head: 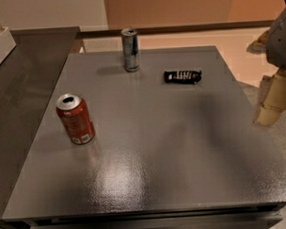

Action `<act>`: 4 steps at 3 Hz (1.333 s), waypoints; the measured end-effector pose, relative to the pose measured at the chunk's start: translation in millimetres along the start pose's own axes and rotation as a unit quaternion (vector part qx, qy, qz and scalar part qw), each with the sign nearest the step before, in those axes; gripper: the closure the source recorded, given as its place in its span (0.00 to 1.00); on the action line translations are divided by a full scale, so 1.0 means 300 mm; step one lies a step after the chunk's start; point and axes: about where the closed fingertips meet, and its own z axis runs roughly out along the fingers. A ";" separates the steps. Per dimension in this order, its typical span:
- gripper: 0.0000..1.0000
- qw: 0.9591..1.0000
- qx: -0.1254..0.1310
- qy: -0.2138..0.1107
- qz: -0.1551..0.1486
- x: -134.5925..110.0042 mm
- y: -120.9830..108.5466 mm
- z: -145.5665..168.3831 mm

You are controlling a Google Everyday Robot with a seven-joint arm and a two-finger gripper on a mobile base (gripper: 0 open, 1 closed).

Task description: Pick coke can

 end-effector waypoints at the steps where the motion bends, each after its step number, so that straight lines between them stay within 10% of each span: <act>1: 0.00 1.000 0.000 0.000 0.000 0.000 0.000 0.000; 4: 0.00 0.997 -0.011 -0.068 -0.039 -0.273 -0.005 0.092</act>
Offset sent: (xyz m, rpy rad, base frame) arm 0.0224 0.0733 -0.0087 0.1045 -0.0209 0.1067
